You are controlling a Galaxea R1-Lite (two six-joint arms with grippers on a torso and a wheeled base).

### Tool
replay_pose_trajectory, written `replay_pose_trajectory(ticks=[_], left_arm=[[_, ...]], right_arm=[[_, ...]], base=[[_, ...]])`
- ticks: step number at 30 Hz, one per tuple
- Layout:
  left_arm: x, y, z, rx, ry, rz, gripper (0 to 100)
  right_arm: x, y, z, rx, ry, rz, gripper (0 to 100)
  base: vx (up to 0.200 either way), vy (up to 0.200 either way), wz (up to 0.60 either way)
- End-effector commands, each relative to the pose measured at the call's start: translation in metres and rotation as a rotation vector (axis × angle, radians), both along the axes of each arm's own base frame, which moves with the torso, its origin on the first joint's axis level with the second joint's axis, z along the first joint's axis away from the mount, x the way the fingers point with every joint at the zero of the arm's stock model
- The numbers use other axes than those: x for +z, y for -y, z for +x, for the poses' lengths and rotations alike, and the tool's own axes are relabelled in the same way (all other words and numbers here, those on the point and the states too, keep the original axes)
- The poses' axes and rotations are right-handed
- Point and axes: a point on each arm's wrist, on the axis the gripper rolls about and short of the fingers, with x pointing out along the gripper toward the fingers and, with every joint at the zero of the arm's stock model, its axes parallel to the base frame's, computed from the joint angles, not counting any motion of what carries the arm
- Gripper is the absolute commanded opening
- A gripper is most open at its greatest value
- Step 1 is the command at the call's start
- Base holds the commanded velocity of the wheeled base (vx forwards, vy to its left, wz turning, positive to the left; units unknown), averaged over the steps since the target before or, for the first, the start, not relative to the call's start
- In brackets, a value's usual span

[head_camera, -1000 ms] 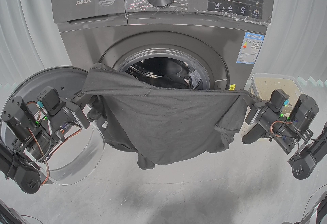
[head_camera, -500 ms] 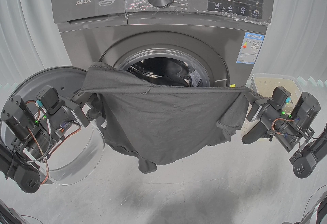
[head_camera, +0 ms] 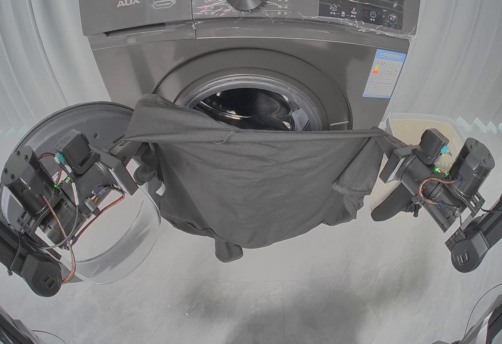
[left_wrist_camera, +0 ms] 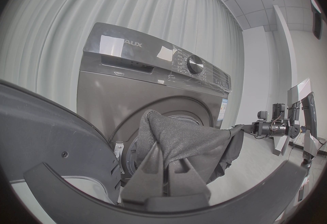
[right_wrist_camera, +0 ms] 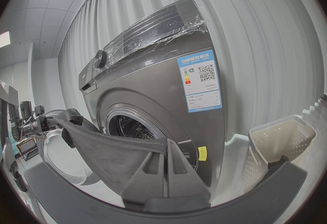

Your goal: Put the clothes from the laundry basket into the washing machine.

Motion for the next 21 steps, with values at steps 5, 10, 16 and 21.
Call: replay_pose_trajectory(ticks=[5,10,16,21], left_arm=[[-0.002,0.005,-0.001,-0.019,-0.008,0.001,0],[0.002,0.035,-0.003,-0.123,0.005,-0.015,0],[0.0,0.054,0.007,-0.126,0.0,-0.033,0],[0.007,0.066,0.021,-0.11,0.025,-0.077,0]], right_arm=[[-0.004,-0.004,-0.002,0.015,-0.014,-0.005,0],[-0.006,-0.008,-0.006,0.035,-0.024,-0.008,0],[-0.021,-0.011,-0.017,0.063,-0.085,-0.033,100],[-0.068,-0.014,-0.05,0.141,-0.305,-0.141,100]], base=[[0.0,0.0,0.0],[0.0,0.0,0.0],[0.0,0.0,0.0],[0.0,0.0,0.0]])
